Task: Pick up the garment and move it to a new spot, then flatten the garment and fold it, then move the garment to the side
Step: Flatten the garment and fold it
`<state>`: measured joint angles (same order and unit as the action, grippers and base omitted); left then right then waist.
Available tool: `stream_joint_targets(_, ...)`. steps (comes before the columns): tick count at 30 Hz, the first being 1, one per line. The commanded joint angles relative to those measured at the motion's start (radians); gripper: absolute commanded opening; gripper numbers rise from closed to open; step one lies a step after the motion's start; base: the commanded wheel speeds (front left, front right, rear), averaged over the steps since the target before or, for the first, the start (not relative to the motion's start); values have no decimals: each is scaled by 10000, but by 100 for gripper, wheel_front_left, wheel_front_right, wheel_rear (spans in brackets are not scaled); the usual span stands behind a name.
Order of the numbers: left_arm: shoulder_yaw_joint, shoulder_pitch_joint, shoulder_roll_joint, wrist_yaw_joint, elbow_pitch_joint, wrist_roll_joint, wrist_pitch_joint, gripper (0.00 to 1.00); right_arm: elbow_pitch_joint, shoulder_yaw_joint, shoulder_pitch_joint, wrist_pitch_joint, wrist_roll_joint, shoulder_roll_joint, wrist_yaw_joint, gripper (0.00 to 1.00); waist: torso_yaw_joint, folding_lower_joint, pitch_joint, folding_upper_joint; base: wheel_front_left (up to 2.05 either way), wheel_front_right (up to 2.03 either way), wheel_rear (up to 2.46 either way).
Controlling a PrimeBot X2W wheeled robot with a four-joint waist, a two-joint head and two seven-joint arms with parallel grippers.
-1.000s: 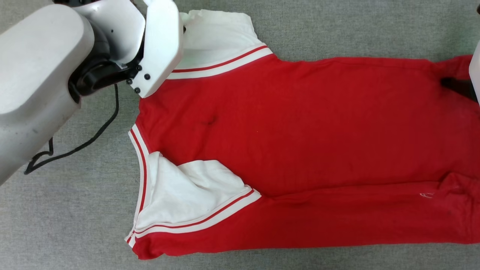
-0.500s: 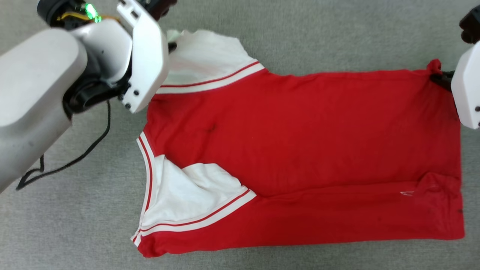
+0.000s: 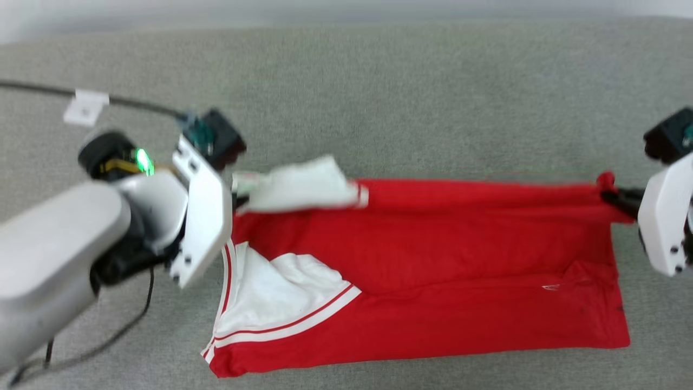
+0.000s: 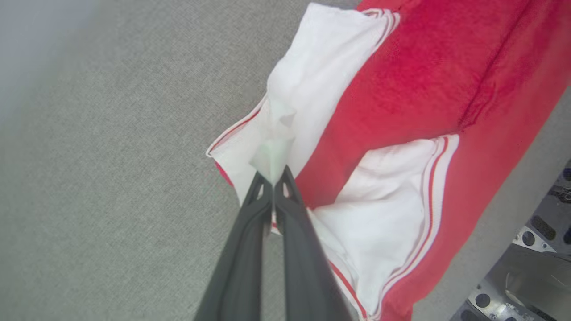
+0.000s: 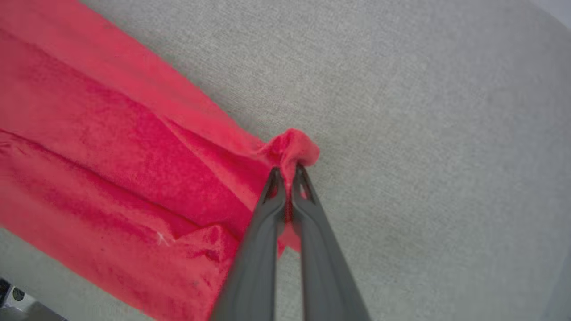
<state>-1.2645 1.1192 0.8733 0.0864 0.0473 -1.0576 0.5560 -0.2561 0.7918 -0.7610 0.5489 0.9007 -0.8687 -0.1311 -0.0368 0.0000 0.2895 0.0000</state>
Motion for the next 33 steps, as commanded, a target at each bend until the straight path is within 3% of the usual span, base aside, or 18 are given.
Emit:
stream_joint_targets(1, -50, -355, 135, -106, -177, -29, 47, 0, 55, 61, 238, -111, 74, -59, 8, 0, -75, 0, -284, 0, 0, 0, 0)
stream_joint_targets(9, -131, -2450, 849, -656, -1374, -173, 270, 0, 228, 333, 1530, -578, 247, -262, 8, 0, -92, 0, -616, 0, 0, 0, 0)
stream_joint_targets(18, -143, -3844, 457, -949, -1078, -258, -45, 0, -418, 864, 2158, -741, -113, 298, 8, 0, -102, 0, -389, 0, 0, 0, 0)
stream_joint_targets(19, -141, -3905, 375, -957, -968, -227, -92, 34, -526, 925, 2187, -718, -93, 393, 8, 0, -101, 0, -386, 0, 0, 0, 0)
stream_joint_targets(20, -138, -3922, 324, -943, -887, -106, -220, 100, -631, 934, 2192, -767, -32, 481, 6, 13, -102, 0, -393, 0, 0, 0, 0)
stream_joint_targets(21, -108, -3928, 282, -946, -803, -43, -365, 100, -697, 907, 2180, -898, -57, 554, 6, 81, -98, 0, -412, 0, 0, 0, 0)
stream_joint_targets(22, -51, -3926, 259, -972, -744, 10, -532, 100, -738, 870, 2159, -1031, -68, 605, 6, 100, -93, 0, -456, 0, 0, 0, 0)
stream_joint_targets(29, 738, -4121, 275, -1475, -643, 88, -2353, 100, -551, 150, 2340, -2446, 6, 275, 8, 100, 10, 0, -958, 0, 0, 0, 0)
stream_joint_targets(33, 1297, -4349, 180, -2274, -551, 539, -3995, 100, -326, -596, 2598, -3261, -92, 47, 8, 100, 12, 0, -1116, 0, 0, 0, 0)
